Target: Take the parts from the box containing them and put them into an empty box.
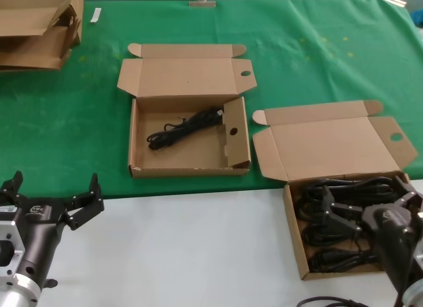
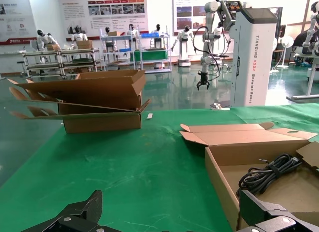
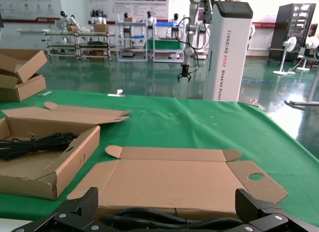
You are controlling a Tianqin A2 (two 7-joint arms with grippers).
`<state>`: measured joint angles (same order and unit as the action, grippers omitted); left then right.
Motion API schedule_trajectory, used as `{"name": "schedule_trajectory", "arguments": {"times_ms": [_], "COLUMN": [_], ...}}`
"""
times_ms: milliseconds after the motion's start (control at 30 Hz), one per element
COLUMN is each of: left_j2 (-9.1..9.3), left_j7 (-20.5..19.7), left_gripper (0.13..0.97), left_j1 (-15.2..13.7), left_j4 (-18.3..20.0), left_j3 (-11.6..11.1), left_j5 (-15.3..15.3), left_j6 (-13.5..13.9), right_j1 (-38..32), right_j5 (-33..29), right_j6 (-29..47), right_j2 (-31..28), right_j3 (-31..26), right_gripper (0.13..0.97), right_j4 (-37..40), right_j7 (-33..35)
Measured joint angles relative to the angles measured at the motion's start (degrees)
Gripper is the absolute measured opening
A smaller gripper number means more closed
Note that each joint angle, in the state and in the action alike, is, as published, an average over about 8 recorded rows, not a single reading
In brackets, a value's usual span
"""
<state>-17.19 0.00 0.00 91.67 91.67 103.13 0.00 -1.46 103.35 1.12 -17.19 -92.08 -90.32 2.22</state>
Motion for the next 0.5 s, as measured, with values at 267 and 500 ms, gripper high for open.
{"name": "schedule_trajectory", "arguments": {"times_ms": [267, 500], "left_j2": [0.0, 0.0], "left_j7": [0.0, 0.0], "left_gripper": [0.966, 0.966], "left_j1": [0.0, 0.0], "left_j4": [0.0, 0.0], "left_j3": [0.0, 0.0], "left_j5": [0.0, 0.0], "left_j6": [0.0, 0.0], "right_j1": [0.0, 0.0], "right_j5": [0.0, 0.0], "right_j6": [0.0, 0.0], "right_j2": [0.0, 0.0], "right_j3": [0.0, 0.0], "right_gripper": [0.966, 0.966], "right_j4": [0.0, 0.0], "right_j7": [0.0, 0.0]}}
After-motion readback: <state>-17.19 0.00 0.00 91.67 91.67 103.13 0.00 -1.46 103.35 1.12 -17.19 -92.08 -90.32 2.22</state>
